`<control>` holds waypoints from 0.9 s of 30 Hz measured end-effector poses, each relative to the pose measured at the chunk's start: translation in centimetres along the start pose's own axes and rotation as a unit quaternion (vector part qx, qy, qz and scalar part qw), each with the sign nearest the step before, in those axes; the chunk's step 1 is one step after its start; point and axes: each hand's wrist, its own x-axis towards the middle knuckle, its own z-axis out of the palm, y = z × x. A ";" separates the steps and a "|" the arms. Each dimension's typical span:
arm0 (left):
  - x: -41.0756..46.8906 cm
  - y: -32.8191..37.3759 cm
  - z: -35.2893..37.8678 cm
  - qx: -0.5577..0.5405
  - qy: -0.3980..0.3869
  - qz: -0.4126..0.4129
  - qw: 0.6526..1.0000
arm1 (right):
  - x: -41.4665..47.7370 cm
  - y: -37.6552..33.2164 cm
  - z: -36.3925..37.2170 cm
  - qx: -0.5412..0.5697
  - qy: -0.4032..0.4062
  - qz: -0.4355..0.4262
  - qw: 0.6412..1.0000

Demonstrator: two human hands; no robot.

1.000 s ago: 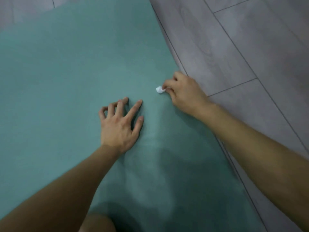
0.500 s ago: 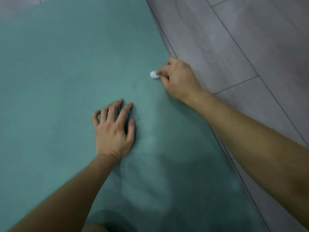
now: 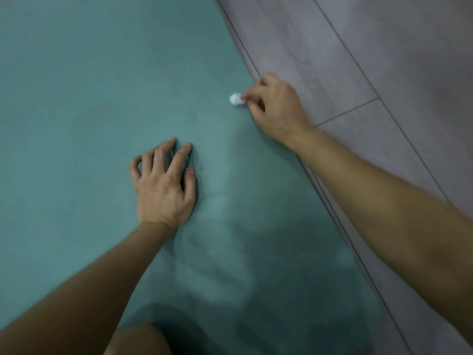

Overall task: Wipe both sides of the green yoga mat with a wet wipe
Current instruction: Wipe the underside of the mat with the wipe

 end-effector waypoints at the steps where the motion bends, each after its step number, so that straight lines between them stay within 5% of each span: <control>1: 0.0 -0.1 0.1 0.002 0.002 -0.001 1.000 | -2.9 -1.0 -0.3 0.020 -0.013 -0.005 1.000; 5: 0.0 -0.3 0.4 -0.001 0.009 0.005 1.000 | -14.7 -4.7 -1.8 0.099 -0.120 -0.103 0.982; 7: 0.0 -0.3 0.3 0.002 0.009 0.004 1.000 | -12.8 -3.7 -2.1 0.066 -0.114 -0.133 0.982; 11: 0.1 -0.2 0.0 -0.002 0.002 -0.005 1.000 | -0.3 0.3 -0.5 -0.019 0.003 -0.032 0.999; 14: 0.1 -0.1 0.0 -0.006 0.001 -0.007 1.000 | 2.0 -0.3 0.0 -0.036 -0.004 0.010 0.999; 17: 0.0 -0.1 0.1 -0.009 0.006 -0.006 1.000 | -5.7 -5.8 0.5 0.020 -0.079 -0.085 0.993; 21: -0.1 -0.2 0.3 -0.021 0.017 -0.005 1.000 | -10.2 -8.1 0.4 0.063 -0.236 -0.276 0.929; 23: 0.0 -0.1 0.0 -0.029 0.019 -0.010 0.999 | -4.4 -5.7 0.3 0.002 -0.186 -0.246 0.951; 27: 0.0 0.2 -0.6 -0.032 0.034 -0.047 0.998 | 4.8 -3.0 -0.1 -0.079 -0.075 -0.004 0.994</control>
